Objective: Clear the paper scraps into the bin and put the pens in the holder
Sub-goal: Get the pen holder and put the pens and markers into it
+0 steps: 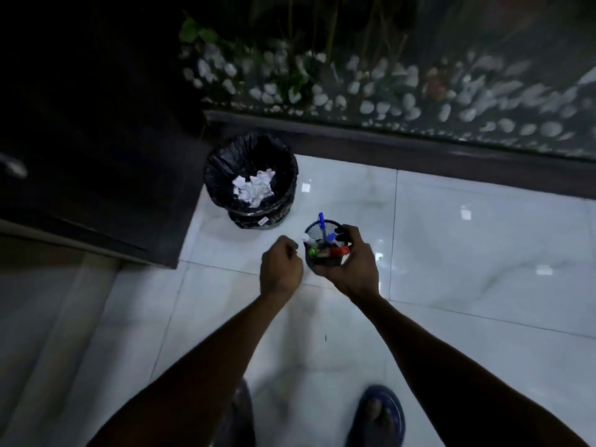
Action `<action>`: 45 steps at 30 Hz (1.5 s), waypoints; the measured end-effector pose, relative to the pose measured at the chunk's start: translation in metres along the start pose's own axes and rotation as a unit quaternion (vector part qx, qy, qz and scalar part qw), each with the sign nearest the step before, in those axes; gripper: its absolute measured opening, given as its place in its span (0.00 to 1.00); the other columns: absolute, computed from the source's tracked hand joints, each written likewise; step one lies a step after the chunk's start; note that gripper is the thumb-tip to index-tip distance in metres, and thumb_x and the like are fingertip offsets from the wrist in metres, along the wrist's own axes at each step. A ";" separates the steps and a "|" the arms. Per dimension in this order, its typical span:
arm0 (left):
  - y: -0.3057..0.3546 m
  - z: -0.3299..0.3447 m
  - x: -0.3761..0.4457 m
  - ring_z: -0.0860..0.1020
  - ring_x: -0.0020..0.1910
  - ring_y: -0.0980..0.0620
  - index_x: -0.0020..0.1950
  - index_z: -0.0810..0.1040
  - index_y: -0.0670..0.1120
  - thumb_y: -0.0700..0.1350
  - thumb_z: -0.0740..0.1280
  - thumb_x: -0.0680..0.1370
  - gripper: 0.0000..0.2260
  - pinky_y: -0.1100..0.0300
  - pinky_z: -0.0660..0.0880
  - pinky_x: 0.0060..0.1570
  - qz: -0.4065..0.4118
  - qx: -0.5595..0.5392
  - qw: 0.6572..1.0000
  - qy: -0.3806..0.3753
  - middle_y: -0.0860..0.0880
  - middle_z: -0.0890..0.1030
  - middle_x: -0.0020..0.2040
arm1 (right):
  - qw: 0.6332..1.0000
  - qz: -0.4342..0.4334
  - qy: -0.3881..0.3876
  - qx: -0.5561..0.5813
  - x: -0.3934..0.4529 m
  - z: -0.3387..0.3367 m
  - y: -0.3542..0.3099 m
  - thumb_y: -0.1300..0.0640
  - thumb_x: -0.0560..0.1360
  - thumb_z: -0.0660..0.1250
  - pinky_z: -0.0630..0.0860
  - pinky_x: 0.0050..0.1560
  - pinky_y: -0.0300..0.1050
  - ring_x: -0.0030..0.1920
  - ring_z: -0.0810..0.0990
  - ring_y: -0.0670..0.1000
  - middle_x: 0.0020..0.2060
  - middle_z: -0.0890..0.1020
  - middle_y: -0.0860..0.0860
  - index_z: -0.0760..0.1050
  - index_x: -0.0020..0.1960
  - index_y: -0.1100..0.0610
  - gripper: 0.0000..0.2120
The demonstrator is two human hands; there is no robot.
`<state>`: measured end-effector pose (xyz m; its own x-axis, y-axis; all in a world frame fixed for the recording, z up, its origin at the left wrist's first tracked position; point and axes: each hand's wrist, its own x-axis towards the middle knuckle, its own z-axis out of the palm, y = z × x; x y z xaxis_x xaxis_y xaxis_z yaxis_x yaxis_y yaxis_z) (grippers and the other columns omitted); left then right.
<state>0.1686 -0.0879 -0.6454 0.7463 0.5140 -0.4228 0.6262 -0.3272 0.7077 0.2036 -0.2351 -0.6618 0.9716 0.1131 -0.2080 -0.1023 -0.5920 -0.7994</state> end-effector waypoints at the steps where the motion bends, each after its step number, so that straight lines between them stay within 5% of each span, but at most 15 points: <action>1: 0.014 -0.014 -0.020 0.80 0.50 0.44 0.49 0.79 0.47 0.36 0.62 0.76 0.09 0.53 0.77 0.48 0.007 0.019 1.000 -0.006 0.46 0.84 0.48 | 1.000 0.000 -0.008 -0.006 -0.013 -0.016 -0.022 0.35 0.57 0.81 0.83 0.48 0.53 0.54 0.82 0.48 0.54 0.83 0.39 0.69 0.64 0.42 0.40; 9: 0.168 -0.170 -0.184 0.77 0.54 0.41 0.56 0.73 0.46 0.34 0.61 0.73 0.14 0.49 0.76 0.50 0.038 0.126 0.990 -0.048 0.45 0.76 0.56 | 0.993 -0.015 -0.105 -0.051 -0.106 -0.167 -0.224 0.37 0.56 0.81 0.83 0.46 0.53 0.54 0.82 0.49 0.53 0.83 0.40 0.67 0.66 0.39 0.42; 13: 0.247 -0.253 -0.242 0.76 0.50 0.38 0.47 0.67 0.49 0.33 0.60 0.71 0.12 0.49 0.72 0.43 0.044 0.091 0.995 -0.007 0.44 0.75 0.50 | 0.989 -0.057 -0.127 -0.056 -0.135 -0.227 -0.331 0.41 0.56 0.80 0.82 0.48 0.53 0.56 0.80 0.49 0.53 0.83 0.38 0.68 0.65 0.39 0.41; 21: 0.340 -0.411 -0.282 0.77 0.51 0.44 0.50 0.72 0.49 0.37 0.61 0.74 0.08 0.51 0.74 0.47 0.062 0.042 0.990 0.116 0.48 0.78 0.49 | 0.979 -0.153 -0.118 -0.067 -0.154 -0.262 -0.524 0.41 0.57 0.80 0.79 0.49 0.51 0.58 0.75 0.48 0.54 0.80 0.38 0.68 0.64 0.38 0.38; 25: 0.334 -0.494 -0.273 0.79 0.51 0.45 0.53 0.78 0.50 0.49 0.58 0.70 0.15 0.48 0.77 0.49 0.095 0.055 0.978 0.178 0.48 0.80 0.49 | 0.971 -0.196 -0.125 -0.047 -0.156 -0.234 -0.607 0.38 0.58 0.77 0.80 0.50 0.54 0.58 0.78 0.53 0.51 0.82 0.42 0.70 0.62 0.41 0.35; 29: 0.307 -0.579 -0.263 0.79 0.50 0.42 0.52 0.76 0.49 0.45 0.62 0.68 0.13 0.48 0.77 0.47 0.062 0.095 0.970 0.216 0.46 0.79 0.48 | 0.959 -0.241 -0.144 -0.024 -0.160 -0.175 -0.685 0.35 0.55 0.75 0.81 0.51 0.54 0.58 0.80 0.56 0.53 0.83 0.45 0.69 0.67 0.42 0.42; 33: 0.273 -0.651 -0.256 0.77 0.52 0.44 0.52 0.75 0.46 0.44 0.60 0.65 0.16 0.49 0.76 0.48 -0.004 0.085 0.963 0.257 0.45 0.78 0.52 | 0.945 -0.271 -0.177 -0.039 -0.170 -0.103 -0.746 0.37 0.58 0.78 0.80 0.48 0.50 0.56 0.80 0.57 0.51 0.83 0.48 0.69 0.64 0.44 0.38; 45: 0.166 -0.742 -0.227 0.76 0.53 0.43 0.58 0.73 0.47 0.38 0.67 0.71 0.16 0.49 0.76 0.48 -0.099 0.076 0.948 0.292 0.45 0.76 0.57 | 0.922 -0.287 -0.240 -0.098 -0.184 0.062 -0.786 0.35 0.57 0.78 0.81 0.50 0.55 0.55 0.80 0.58 0.50 0.83 0.50 0.68 0.63 0.44 0.39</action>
<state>-0.0638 0.3295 -0.0121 0.3856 0.9147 -0.1212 0.8000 -0.2660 0.5378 0.0922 0.2587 -0.0304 0.6424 0.7650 -0.0455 0.4859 -0.4525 -0.7478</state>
